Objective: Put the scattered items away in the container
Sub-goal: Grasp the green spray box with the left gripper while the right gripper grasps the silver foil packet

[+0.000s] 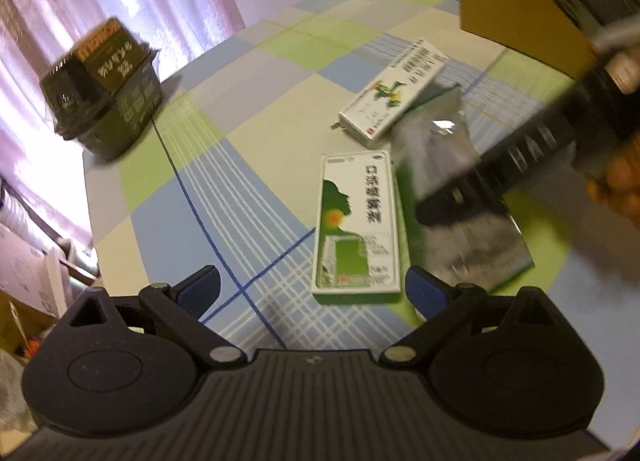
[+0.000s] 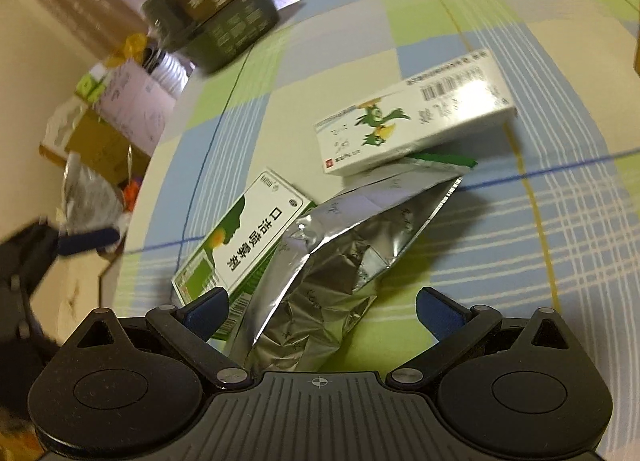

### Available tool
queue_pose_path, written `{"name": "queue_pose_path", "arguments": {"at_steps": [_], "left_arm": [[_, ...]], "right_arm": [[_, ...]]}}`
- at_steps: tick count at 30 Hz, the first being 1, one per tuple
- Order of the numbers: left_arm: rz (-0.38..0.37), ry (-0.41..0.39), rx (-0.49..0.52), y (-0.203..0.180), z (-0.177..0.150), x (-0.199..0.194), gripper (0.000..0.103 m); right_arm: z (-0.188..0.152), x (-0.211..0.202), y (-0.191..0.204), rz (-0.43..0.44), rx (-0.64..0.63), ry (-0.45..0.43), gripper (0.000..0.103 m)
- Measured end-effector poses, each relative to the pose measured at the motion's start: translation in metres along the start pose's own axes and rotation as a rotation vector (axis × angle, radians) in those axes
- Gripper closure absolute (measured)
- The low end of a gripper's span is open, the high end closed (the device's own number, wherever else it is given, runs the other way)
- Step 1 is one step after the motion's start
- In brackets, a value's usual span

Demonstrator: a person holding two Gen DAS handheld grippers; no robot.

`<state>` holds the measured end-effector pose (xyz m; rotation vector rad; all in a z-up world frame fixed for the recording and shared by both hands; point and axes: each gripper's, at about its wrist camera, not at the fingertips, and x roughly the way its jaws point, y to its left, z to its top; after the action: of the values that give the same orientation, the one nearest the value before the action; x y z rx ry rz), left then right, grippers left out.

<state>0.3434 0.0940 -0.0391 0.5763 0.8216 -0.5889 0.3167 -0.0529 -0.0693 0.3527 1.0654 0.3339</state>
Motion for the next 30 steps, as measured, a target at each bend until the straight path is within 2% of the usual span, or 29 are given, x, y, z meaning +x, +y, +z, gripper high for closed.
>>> {"name": "queue_pose_path", "arguments": {"at_steps": [2,3,5,7,11,13,15,19,23,25,26,27,29,30], "left_arm": [[-0.012,0.001,-0.01,0.003,0.005,0.005,0.006],[-0.011,0.001,-0.001,0.003,0.007,0.007,0.006],[-0.012,0.003,0.013,0.003,0.01,0.01,0.006],[-0.013,0.006,0.026,0.003,0.012,0.012,0.006],[-0.012,0.016,0.044,0.001,0.013,0.015,0.006],[-0.018,0.022,0.043,-0.001,0.013,0.017,0.006],[-0.027,0.022,0.04,-0.003,0.013,0.018,0.006],[-0.053,0.024,0.006,-0.007,0.016,0.022,0.006],[-0.075,0.042,-0.055,-0.009,0.021,0.032,0.008],[-0.086,0.055,-0.071,-0.011,0.024,0.038,0.015],[-0.087,0.063,-0.076,-0.012,0.026,0.041,0.017],[-0.087,0.071,-0.081,-0.012,0.028,0.044,0.023],[-0.088,0.092,-0.096,-0.012,0.031,0.049,0.034],[-0.088,0.1,-0.101,-0.012,0.032,0.05,0.045]], "right_arm": [[-0.001,0.003,0.004,-0.022,-0.041,0.004,0.001],[-0.002,0.002,0.005,-0.038,-0.064,-0.002,0.008],[-0.002,0.004,0.006,-0.038,-0.09,0.0,0.015],[0.0,0.005,0.007,-0.02,-0.114,0.016,0.03],[0.003,0.002,0.009,-0.023,-0.183,0.051,0.035],[0.003,-0.003,0.009,-0.023,-0.246,0.074,0.041],[0.001,-0.012,0.009,-0.028,-0.336,0.111,0.051],[-0.005,-0.027,0.006,-0.085,-0.528,0.135,0.06],[-0.012,-0.042,-0.011,-0.103,-0.583,0.151,0.06],[-0.014,-0.048,-0.017,-0.099,-0.593,0.14,0.059],[-0.014,-0.049,-0.019,-0.092,-0.597,0.134,0.042],[-0.015,-0.05,-0.02,-0.108,-0.597,0.118,0.02],[-0.015,-0.053,-0.021,-0.108,-0.601,0.086,0.016],[-0.015,-0.052,-0.021,-0.098,-0.598,0.086,0.016]]}}
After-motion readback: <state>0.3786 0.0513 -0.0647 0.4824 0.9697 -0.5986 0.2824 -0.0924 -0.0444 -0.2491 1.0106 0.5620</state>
